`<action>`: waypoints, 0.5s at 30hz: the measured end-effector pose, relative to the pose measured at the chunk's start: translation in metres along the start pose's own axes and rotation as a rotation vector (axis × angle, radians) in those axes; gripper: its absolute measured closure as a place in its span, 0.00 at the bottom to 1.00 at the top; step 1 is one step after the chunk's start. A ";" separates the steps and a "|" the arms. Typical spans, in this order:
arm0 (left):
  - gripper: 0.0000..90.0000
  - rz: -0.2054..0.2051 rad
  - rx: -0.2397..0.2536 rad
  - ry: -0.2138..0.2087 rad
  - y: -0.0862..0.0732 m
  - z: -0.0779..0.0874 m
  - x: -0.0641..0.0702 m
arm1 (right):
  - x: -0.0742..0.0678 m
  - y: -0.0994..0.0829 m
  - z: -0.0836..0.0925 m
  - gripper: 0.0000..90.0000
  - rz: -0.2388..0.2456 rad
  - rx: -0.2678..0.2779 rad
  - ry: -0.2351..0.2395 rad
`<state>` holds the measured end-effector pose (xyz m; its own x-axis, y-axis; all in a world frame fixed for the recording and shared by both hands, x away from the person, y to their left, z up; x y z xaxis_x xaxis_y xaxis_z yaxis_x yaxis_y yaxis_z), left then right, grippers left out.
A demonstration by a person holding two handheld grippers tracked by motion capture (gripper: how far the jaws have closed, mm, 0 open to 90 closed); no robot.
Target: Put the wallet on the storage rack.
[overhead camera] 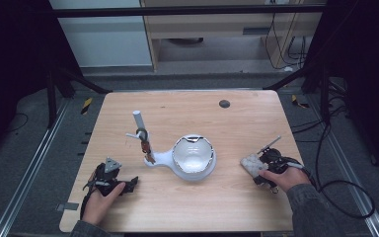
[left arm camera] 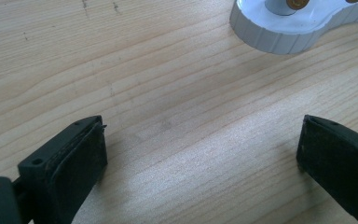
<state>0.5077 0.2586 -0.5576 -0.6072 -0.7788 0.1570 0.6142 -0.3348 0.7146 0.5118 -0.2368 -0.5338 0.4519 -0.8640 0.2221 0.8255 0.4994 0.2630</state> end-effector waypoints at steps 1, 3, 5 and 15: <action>0.01 0.000 0.000 0.000 0.000 0.000 0.000 | 0.001 0.000 -0.001 0.17 0.002 -0.001 -0.005; 0.01 -0.002 -0.002 0.000 0.000 0.000 0.000 | 0.001 -0.001 -0.001 0.18 0.003 0.000 -0.001; 0.01 -0.002 -0.003 0.000 0.000 0.000 0.000 | 0.001 -0.002 -0.002 0.20 -0.010 -0.008 0.006; 0.01 -0.003 -0.004 -0.001 0.000 0.000 0.000 | 0.001 -0.003 -0.005 0.25 0.005 -0.001 0.009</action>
Point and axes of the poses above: each handheld gripper's, and its own axes: z roughly backward along the jaws, y roughly out of its top, x roughly to its right, the point moved 7 cm from there along -z, roughly forward along the jaws, and after that the axes turned 15 degrees about -y, right-handed, at the moved point
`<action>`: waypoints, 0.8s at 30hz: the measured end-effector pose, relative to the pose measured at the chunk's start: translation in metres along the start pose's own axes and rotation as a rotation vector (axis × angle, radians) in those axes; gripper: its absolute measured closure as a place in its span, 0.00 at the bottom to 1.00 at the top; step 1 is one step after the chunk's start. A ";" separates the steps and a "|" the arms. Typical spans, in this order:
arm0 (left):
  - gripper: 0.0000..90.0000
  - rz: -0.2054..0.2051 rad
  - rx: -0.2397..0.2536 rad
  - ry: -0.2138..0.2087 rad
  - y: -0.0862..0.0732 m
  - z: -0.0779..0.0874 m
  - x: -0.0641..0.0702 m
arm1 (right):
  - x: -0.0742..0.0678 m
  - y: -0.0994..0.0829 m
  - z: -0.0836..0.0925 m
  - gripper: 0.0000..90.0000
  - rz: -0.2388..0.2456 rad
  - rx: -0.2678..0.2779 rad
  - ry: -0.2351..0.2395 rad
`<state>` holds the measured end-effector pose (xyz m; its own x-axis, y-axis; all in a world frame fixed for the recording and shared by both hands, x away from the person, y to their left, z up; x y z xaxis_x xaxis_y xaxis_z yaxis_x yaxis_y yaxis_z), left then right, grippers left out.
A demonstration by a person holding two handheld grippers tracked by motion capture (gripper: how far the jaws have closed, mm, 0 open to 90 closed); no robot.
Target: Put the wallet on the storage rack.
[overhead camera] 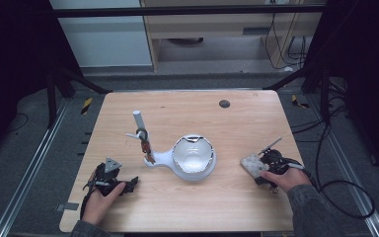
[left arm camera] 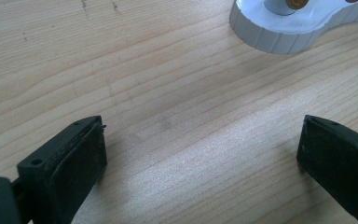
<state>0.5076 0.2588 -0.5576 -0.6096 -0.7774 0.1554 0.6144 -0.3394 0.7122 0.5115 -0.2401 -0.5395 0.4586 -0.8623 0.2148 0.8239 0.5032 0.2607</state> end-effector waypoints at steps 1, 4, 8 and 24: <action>0.01 0.000 0.000 0.000 0.000 0.000 0.000 | -0.001 0.000 -0.001 0.26 0.002 -0.003 -0.001; 0.01 0.000 0.000 0.000 0.000 0.000 0.000 | -0.001 0.000 -0.001 0.28 -0.001 -0.006 -0.006; 0.01 0.000 -0.001 0.000 0.000 0.000 0.000 | 0.000 0.000 0.000 0.31 0.003 -0.001 -0.009; 0.01 0.000 0.002 -0.002 0.000 0.000 0.000 | -0.001 0.007 0.026 0.35 0.086 0.049 -0.040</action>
Point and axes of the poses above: each handheld gripper's, and its own axes: z roughly backward along the jaws, y roughly out of its top, x roughly to its right, the point moved 7 cm from there along -z, roughly forward along the jaws, and after that the axes turned 15 degrees about -y, right-handed, at the moved point
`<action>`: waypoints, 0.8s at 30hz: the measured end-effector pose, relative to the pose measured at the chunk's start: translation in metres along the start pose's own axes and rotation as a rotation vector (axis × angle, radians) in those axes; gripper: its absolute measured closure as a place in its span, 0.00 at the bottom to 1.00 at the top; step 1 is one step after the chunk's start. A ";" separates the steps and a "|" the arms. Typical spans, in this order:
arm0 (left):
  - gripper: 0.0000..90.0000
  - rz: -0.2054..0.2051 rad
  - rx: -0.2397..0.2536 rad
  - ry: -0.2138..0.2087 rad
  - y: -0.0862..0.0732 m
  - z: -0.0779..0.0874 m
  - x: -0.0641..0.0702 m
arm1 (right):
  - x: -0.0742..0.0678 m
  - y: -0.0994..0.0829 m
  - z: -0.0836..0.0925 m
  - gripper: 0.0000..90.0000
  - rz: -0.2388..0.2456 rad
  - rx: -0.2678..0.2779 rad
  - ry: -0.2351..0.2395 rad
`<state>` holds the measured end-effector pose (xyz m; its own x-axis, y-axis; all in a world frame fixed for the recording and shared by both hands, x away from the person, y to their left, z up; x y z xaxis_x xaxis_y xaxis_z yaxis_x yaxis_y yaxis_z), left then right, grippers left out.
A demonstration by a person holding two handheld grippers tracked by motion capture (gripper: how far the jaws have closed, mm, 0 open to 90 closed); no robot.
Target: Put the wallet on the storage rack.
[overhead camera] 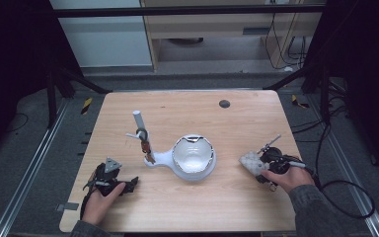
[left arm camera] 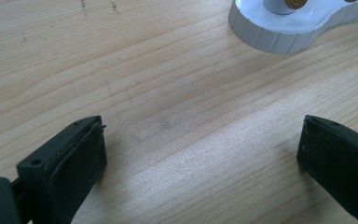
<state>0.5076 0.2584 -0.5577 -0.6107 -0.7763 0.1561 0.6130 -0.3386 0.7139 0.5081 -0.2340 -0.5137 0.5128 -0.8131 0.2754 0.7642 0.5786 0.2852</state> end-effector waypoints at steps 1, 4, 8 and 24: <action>0.01 -0.001 -0.001 0.000 0.000 0.000 0.000 | -0.001 0.001 0.003 0.35 0.003 0.004 -0.001; 0.01 -0.002 -0.003 0.000 0.000 0.000 0.000 | -0.001 0.003 0.008 0.35 0.013 0.014 -0.004; 0.01 -0.002 -0.003 0.000 0.000 0.000 0.000 | -0.001 0.008 0.019 0.35 0.033 0.030 -0.010; 0.01 -0.001 -0.002 0.000 0.000 0.000 0.000 | -0.004 0.029 0.054 0.35 0.114 0.064 -0.051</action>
Point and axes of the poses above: each handheld gripper's, and its own axes: z roughly backward along the jaws, y roughly out of its top, x roughly to its right, the point moved 7 cm from there along -z, roughly forward along the jaws, and after that the axes turned 15 degrees about -y, right-handed, at the moved point
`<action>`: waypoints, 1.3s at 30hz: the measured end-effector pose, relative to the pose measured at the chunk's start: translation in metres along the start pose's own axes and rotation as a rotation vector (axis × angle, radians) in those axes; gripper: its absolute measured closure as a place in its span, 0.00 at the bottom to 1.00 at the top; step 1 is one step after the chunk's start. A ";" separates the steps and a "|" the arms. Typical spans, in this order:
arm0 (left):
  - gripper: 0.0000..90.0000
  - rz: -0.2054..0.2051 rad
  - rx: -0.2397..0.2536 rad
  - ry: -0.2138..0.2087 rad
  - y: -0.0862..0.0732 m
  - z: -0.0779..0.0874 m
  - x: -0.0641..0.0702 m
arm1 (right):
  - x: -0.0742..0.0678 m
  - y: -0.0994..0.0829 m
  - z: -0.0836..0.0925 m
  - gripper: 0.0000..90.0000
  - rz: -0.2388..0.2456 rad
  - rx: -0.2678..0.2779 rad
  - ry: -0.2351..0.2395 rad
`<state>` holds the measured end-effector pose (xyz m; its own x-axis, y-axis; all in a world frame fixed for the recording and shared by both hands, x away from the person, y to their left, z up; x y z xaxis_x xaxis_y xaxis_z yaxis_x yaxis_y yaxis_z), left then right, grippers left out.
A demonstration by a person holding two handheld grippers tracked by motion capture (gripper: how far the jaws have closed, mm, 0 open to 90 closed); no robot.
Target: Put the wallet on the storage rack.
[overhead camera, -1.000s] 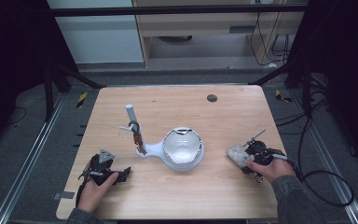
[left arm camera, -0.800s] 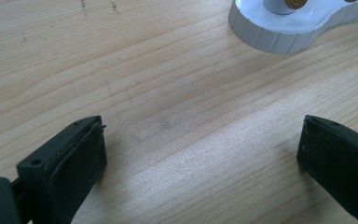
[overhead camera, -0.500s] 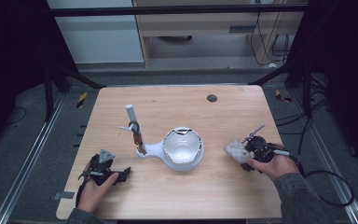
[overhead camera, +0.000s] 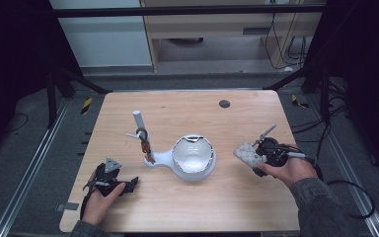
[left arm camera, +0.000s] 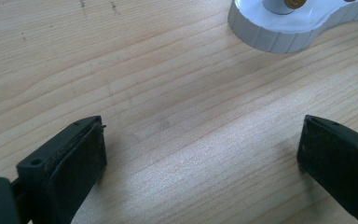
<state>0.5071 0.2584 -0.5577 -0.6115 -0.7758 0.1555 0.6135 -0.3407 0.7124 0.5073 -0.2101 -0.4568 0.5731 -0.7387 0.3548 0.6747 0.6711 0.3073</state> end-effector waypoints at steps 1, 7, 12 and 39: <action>0.01 0.001 0.000 0.000 0.000 0.000 0.000 | 0.000 0.001 0.002 0.35 0.006 -0.001 -0.002; 0.01 0.000 0.000 0.000 0.000 0.000 0.000 | -0.005 0.007 0.009 0.35 0.031 0.010 -0.005; 0.01 0.000 0.001 -0.001 0.000 0.000 0.000 | -0.007 0.012 0.014 0.35 0.051 0.016 -0.009; 0.01 -0.001 0.000 -0.003 0.000 0.000 0.000 | -0.026 0.036 0.046 0.35 0.148 0.058 -0.024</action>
<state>0.5072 0.2585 -0.5577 -0.6136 -0.7738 0.1573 0.6128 -0.3411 0.7129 0.4947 -0.1637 -0.4141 0.6522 -0.6306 0.4207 0.5555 0.7752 0.3008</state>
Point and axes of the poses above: each handheld gripper's, and its own axes: z roughly backward along the jaws, y roughly out of its top, x roughly to its right, the point moved 7 cm from there along -z, roughly forward along the jaws, and after that the axes turned 15 degrees about -y, right-handed, at the moved point
